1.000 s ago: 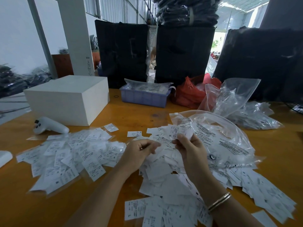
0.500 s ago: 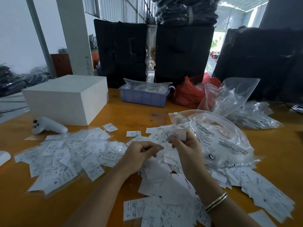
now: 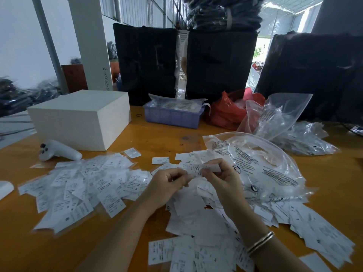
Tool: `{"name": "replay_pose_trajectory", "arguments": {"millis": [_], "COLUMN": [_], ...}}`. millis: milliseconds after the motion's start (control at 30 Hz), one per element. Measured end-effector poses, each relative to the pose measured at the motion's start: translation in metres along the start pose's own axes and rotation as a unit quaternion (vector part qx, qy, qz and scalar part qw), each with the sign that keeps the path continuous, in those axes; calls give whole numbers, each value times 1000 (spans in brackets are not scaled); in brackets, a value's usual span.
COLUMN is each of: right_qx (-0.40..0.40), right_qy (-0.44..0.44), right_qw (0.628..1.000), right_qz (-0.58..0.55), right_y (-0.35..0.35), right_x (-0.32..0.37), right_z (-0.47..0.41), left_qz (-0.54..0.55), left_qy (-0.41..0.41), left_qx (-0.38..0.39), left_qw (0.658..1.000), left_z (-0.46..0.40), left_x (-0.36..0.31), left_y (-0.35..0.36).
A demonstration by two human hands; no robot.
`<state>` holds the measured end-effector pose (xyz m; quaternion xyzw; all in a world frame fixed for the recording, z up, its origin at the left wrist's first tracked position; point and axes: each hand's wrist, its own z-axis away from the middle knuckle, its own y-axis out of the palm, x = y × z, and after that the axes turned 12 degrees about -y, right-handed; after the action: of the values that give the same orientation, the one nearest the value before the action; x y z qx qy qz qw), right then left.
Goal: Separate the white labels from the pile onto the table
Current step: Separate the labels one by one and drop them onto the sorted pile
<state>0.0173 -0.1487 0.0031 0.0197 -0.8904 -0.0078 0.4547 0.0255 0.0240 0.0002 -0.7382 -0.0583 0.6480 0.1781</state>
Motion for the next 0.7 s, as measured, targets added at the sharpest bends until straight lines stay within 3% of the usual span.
{"name": "replay_pose_trajectory", "arguments": {"millis": [467, 700], "right_qx": [74, -104], "right_qy": [-39, 5], "right_qw": [982, 994], "right_qz": [170, 10], "right_y": [3, -3], "right_x": [-3, 2], "right_z": [1, -3], "left_qz": [1, 7], "left_qy": [5, 18], "left_qx": [-16, -35], "left_qw": [1000, 999], "left_z": [-3, -5], "left_x": [4, 6], "left_y": [0, -1]}}
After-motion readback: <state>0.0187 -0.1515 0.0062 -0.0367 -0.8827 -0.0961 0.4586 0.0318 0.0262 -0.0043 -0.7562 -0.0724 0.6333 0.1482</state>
